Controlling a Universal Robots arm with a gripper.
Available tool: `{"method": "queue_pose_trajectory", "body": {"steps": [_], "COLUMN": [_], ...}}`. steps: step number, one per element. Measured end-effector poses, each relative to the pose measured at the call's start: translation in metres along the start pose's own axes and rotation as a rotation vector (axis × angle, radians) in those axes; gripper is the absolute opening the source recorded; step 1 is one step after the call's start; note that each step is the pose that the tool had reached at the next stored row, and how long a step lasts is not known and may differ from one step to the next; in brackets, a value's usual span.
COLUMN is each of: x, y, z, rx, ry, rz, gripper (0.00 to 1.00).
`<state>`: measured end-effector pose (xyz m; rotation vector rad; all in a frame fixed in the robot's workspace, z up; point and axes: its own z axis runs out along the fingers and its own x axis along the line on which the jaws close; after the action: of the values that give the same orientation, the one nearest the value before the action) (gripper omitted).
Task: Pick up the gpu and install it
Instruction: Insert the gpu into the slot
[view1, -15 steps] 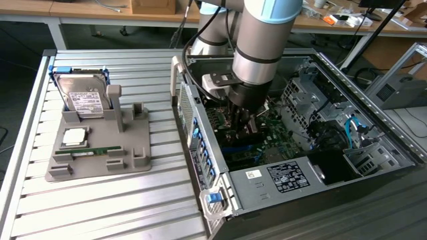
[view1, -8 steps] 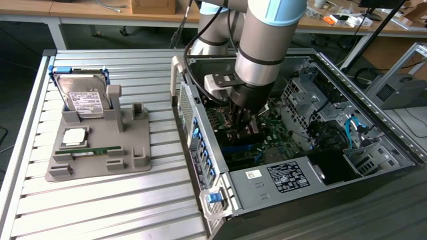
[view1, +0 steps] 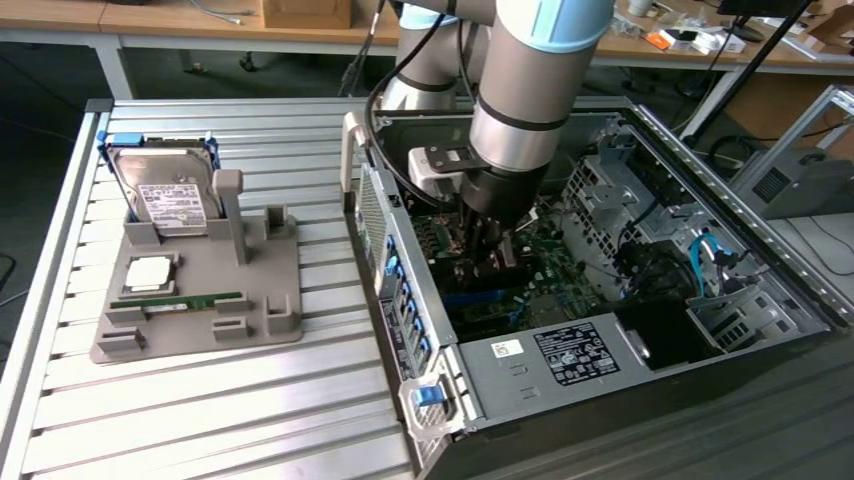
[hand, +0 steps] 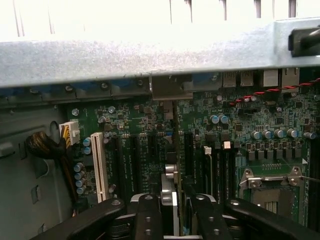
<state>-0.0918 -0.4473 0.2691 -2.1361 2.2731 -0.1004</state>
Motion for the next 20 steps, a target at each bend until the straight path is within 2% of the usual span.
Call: {"method": "queue_pose_trajectory", "body": {"steps": [3,5,7,17,20], "x": [0.0002,0.0003,0.0003,0.0002,0.0003], "y": [0.0011,0.0013,0.0014,0.0018,0.0044], "z": [0.0,0.0,0.0,0.0042,0.0045], "rx": [0.0002,0.0003,0.0003,0.0004,0.0006], "ry": [0.0006,0.0046,0.0054,0.0054,0.005], "rz": [0.0,0.0,0.0,0.0,0.0], "gripper": [0.27,0.27,0.27,0.27,0.27]}}
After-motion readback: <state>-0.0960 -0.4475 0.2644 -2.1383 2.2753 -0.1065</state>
